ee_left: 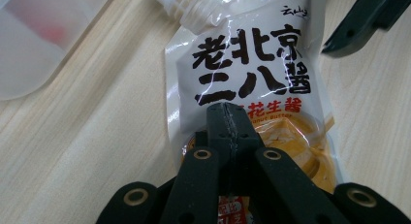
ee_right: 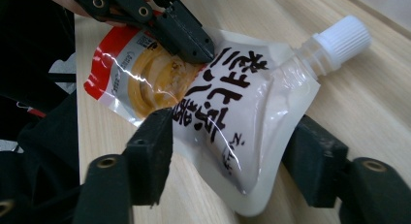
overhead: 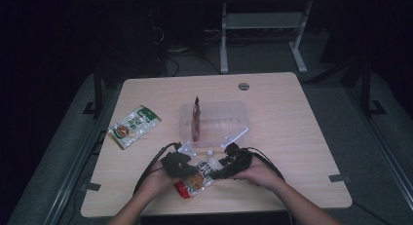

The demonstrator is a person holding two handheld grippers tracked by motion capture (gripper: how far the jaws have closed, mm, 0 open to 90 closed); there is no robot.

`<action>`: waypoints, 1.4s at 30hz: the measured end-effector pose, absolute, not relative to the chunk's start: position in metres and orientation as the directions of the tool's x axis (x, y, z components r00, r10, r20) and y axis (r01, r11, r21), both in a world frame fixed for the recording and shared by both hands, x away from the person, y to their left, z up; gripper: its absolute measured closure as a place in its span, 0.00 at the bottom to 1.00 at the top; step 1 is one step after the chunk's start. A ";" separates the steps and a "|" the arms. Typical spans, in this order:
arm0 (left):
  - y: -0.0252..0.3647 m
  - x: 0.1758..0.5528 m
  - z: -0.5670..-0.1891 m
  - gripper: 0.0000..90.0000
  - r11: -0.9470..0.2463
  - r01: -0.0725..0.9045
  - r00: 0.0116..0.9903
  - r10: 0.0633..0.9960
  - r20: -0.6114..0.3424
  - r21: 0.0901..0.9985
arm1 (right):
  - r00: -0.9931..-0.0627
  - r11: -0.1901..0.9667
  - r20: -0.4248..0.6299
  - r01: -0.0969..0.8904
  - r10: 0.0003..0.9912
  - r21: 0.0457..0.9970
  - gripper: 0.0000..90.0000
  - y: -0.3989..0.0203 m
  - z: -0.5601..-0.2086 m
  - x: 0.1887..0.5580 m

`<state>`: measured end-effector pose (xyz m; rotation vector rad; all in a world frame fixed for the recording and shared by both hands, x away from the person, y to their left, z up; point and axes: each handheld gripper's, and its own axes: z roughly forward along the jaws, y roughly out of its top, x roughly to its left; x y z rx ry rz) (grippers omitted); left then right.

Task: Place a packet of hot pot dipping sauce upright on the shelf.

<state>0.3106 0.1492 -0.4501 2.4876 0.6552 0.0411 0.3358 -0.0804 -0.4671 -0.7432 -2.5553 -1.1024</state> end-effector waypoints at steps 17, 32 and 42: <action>0.150 0.310 -0.451 1.00 -0.714 0.448 0.878 0.465 -0.113 0.538 | -0.828 0.600 0.487 0.546 0.279 0.584 0.70 -0.070 -0.473 0.342; 0.155 0.309 -0.449 1.00 -0.707 0.445 0.880 0.459 -0.121 0.549 | -0.860 0.622 0.450 0.492 0.240 0.609 0.98 -0.064 -0.469 0.347; 0.163 0.304 -0.428 1.00 -0.699 0.397 0.898 0.431 -0.093 0.595 | -0.900 0.602 0.381 0.427 0.211 0.675 0.99 -0.074 -0.448 0.337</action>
